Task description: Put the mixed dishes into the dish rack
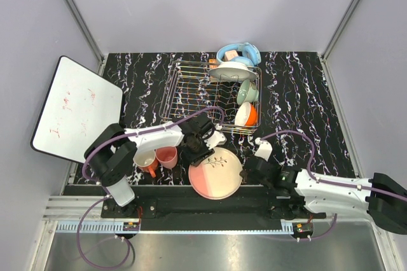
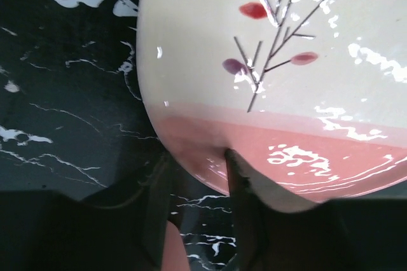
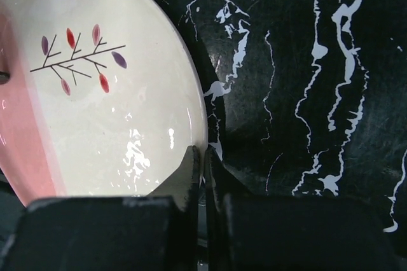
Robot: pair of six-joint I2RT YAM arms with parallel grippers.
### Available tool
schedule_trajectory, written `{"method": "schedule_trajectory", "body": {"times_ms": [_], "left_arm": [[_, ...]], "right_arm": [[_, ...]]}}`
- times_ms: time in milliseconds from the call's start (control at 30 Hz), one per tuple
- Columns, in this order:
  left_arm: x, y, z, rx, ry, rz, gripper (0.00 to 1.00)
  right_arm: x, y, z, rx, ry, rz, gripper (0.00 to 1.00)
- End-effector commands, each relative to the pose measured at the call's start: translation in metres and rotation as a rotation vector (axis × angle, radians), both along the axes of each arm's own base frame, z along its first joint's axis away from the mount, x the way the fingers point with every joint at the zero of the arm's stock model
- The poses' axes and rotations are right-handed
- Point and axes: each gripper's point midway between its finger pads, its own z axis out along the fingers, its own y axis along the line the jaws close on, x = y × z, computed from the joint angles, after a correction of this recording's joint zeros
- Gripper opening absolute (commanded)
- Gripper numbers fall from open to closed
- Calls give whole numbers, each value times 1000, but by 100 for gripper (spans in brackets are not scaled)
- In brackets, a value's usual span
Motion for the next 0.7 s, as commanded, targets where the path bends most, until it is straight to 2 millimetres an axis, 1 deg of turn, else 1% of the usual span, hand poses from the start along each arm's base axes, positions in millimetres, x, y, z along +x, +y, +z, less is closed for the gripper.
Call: {"method": "schedule_trajectory", "body": {"times_ms": [0, 33, 100, 133, 167, 200, 233, 267, 300, 333, 367, 400, 433, 467, 500, 533, 567, 600, 633, 667], "left_arm": [[-21, -29, 4, -112, 72, -75, 48], [-22, -29, 3, -111, 76, -74, 51], [-21, -29, 3, -109, 73, -73, 53], [-21, -29, 3, -106, 72, -72, 53], [-20, -29, 3, -104, 68, -71, 53], [-18, -28, 3, -101, 60, -71, 53], [-17, -28, 3, -100, 62, -68, 53], [-16, -27, 4, -101, 57, -67, 53], [-15, -27, 4, -102, 56, -63, 53], [-13, -27, 4, -103, 53, -59, 53], [-13, -26, 4, -101, 56, -56, 53], [-11, -25, 3, -105, 56, -51, 52], [-10, -25, 3, -107, 60, -51, 49], [-12, -27, 4, -123, 76, -58, 45], [-12, -26, 2, -124, 89, -55, 32], [-12, -27, 4, -131, 97, -56, 27], [-14, -29, 5, -141, 112, -64, 18], [-16, -29, 5, -143, 126, -67, 5], [-17, -30, 6, -148, 136, -73, 0], [-20, -31, 8, -159, 151, -79, 0]], "right_arm": [[-9, 38, 21, 131, -24, 98, 0], [-8, 39, 23, 113, -53, 120, 0], [-9, 46, 33, 103, -94, 157, 0], [-11, 47, 33, 67, -122, 188, 0], [-12, 53, 40, 66, -140, 206, 0], [-13, 56, 42, 50, -152, 225, 0], [-19, 57, 39, 2, -171, 262, 0], [-20, 64, 46, -1, -189, 277, 0], [-23, 66, 47, -21, -199, 293, 0], [-24, 64, 43, -74, -214, 306, 0], [-30, 72, 50, -77, -230, 336, 0], [-32, 73, 51, -93, -238, 344, 0], [-33, 71, 47, -132, -245, 346, 0], [-35, 73, 49, -134, -246, 351, 0], [-36, 72, 48, -141, -243, 350, 0], [-36, 71, 47, -142, -237, 338, 0], [-37, 69, 45, -146, -234, 337, 0], [-37, 68, 45, -141, -232, 329, 0], [-36, 67, 46, -128, -229, 310, 0], [-36, 64, 44, -128, -228, 301, 0]]}}
